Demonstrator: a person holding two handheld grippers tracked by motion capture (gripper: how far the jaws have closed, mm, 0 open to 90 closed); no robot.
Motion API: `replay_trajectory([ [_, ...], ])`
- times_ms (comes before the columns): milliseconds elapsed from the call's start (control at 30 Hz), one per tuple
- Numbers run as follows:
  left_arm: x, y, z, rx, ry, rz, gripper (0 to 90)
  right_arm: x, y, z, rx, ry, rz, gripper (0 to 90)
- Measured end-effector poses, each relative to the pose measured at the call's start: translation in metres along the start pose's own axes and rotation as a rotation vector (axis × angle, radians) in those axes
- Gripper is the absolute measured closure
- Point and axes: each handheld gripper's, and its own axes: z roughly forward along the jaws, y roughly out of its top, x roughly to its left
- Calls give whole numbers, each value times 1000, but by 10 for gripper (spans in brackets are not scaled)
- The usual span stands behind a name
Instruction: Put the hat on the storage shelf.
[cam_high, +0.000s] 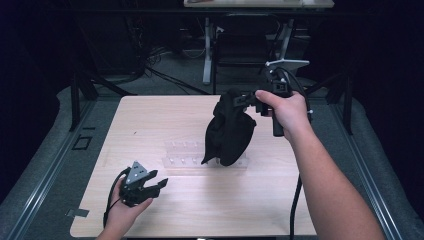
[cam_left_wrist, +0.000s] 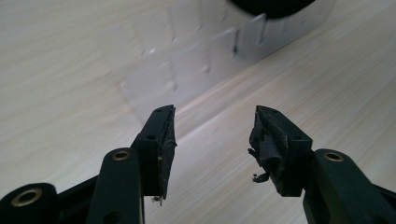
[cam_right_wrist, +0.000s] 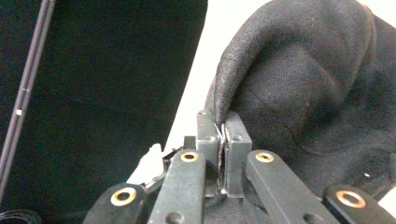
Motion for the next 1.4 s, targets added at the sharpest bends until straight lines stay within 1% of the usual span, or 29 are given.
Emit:
replay_trajectory([
  [33,-6,7,0,-13,-9,23,495,0,0,2,3,-1,1,878],
  [67,-9,12,1,-18,-11,39,497,0,0,4,2,11,3,877],
  [100,-14,19,2,-31,-15,52,499,1,1,7,-1,21,2,877],
  [133,-16,23,3,-36,-21,54,499,1,1,7,-1,21,2,877],
  [167,-22,33,6,-53,-33,68,503,3,1,10,-3,26,2,877],
  [200,-22,33,6,-53,-33,68,507,3,1,10,-3,26,2,877],
  [300,-32,47,14,-59,-43,91,515,4,2,14,-5,43,-5,876],
  [333,-35,50,16,-63,-45,101,517,4,2,15,-5,45,-6,876],
  [367,-41,57,21,-63,-51,123,527,4,1,17,-7,52,-11,875],
  [400,-41,57,21,-63,-51,123,536,4,1,18,-7,59,-10,874],
  [433,-45,62,25,-62,-58,129,548,3,0,18,-8,64,-7,874],
  [467,-45,62,25,-62,-58,129,552,3,0,18,-8,64,-7,874],
  [500,-49,67,28,-62,-60,139,568,2,0,19,-10,73,-3,874],
  [567,-51,71,30,-64,-63,145,593,2,0,19,-14,79,-1,873],
  [633,-59,78,33,-72,-67,172,611,2,-1,20,-16,81,-2,873],
  [667,-59,78,33,-72,-67,172,622,2,-1,20,-16,81,-2,873],
  [800,-72,87,38,-77,-61,232,646,2,0,21,-23,86,-1,872],
  [833,-73,88,40,-81,-55,236,659,2,-1,22,-24,88,-1,871],
  [867,-75,90,43,-80,-50,239,676,2,-1,22,-23,91,-1,871],
  [900,-76,91,45,-76,-46,235,720,2,-1,23,-27,99,7,870],
  [933,-76,91,46,-74,-39,237,720,2,-1,23,-27,99,7,870],
  [967,-76,92,49,-72,-35,225,787,3,-2,24,-22,97,5,868],
  [1000,-76,92,49,-72,-35,225,797,3,-2,24,-22,97,5,868],
  [1133,-78,92,49,-75,-21,243,816,3,-1,24,-24,98,4,858],
  [1167,-76,90,49,-81,-29,237,820,2,-1,23,-29,100,0,837],
  [1267,-75,90,49,-84,-31,236,821,-1,-1,21,-39,109,2,823],
  [1333,-76,90,49,-86,-28,242,822,-3,-1,19,-48,106,-2,811],
  [1367,-77,90,49,-86,-25,253,823,-4,-2,18,-44,107,-6,798],
  [1400,-79,90,49,-83,-19,261,823,-3,-3,16,-49,107,-12,768],
])
